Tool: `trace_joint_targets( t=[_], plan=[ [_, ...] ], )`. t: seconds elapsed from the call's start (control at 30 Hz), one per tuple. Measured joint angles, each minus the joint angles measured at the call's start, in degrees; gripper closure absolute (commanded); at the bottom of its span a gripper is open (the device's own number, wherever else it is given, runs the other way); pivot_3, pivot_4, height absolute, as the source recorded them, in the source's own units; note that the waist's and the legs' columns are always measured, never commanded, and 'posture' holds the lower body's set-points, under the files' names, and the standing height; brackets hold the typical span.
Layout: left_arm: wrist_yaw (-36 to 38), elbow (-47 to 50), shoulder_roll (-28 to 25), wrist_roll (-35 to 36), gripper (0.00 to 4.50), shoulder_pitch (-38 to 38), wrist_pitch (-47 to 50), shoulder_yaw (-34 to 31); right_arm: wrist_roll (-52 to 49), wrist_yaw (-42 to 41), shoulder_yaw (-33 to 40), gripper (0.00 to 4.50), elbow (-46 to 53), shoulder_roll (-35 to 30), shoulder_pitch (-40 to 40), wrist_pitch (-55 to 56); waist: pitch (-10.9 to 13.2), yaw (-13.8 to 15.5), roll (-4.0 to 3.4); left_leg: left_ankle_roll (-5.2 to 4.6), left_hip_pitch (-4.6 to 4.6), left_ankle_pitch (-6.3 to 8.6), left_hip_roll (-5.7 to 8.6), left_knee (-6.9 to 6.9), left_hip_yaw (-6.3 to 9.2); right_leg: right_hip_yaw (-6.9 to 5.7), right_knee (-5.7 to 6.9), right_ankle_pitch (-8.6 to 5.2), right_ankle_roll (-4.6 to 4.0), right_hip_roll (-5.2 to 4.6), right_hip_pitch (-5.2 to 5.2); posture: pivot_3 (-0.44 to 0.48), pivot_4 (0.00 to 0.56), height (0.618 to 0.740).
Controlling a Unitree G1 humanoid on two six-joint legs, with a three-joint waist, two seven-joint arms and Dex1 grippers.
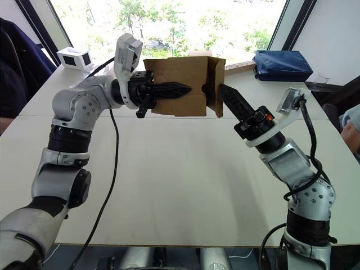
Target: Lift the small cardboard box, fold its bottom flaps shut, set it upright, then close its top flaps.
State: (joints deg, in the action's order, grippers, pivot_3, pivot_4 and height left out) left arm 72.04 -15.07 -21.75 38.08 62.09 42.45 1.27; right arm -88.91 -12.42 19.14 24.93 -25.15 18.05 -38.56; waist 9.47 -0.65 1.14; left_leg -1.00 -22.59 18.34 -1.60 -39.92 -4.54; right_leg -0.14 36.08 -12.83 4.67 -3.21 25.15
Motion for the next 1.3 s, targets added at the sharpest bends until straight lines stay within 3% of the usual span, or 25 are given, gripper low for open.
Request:
trace_joint_targets(
  t=[1.3],
  plan=[
    [0.3, 0.5, -0.1, 0.9, 4.5, 0.0, 1.0, -0.4, -1.4, 2.2, -2.5, 2.05, 0.3, 3.6, 0.4, 2.7, 0.0, 0.0, 0.0, 0.0, 0.0, 0.0, 0.0, 0.0, 0.0, 0.0, 0.0, 0.0, 0.0, 0.0, 0.0, 0.0, 0.15, 0.74]
  ],
)
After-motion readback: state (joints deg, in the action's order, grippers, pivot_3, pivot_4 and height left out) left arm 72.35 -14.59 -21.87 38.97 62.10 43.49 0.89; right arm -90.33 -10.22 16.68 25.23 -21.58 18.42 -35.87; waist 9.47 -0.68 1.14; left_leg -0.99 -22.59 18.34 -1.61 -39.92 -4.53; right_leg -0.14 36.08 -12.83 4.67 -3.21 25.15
